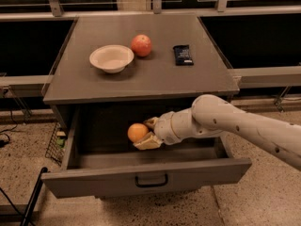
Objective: Pick orange from top drawer and place on counter
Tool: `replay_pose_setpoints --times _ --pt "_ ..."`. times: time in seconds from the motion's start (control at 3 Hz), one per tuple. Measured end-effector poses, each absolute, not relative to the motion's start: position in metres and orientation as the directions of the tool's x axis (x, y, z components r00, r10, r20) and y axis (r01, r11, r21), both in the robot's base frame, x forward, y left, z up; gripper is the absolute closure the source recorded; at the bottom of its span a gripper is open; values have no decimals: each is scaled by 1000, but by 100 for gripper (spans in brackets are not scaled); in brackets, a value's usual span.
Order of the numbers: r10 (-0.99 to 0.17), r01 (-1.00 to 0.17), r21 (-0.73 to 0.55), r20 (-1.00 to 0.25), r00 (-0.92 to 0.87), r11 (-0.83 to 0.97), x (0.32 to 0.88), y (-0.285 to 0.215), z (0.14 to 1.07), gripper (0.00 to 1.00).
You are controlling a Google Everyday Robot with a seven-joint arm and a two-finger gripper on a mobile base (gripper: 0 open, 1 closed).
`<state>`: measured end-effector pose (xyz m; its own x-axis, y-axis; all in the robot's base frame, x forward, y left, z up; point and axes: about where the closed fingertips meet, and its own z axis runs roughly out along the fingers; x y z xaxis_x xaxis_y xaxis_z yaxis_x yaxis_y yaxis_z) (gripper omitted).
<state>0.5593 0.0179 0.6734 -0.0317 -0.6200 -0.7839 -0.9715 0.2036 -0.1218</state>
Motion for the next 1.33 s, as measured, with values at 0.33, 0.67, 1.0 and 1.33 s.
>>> replay_pose_setpoints --times 0.33,0.67,1.0,1.33 --pt "-623 -977 -116 -782 -21 178 547 14 702 100" --pt "-634 -984 -100 -773 -15 146 535 13 732 100" --pt "-656 -991 -88 -755 4 96 527 14 767 100" --pt "-690 -995 -93 -722 47 30 527 18 807 100"
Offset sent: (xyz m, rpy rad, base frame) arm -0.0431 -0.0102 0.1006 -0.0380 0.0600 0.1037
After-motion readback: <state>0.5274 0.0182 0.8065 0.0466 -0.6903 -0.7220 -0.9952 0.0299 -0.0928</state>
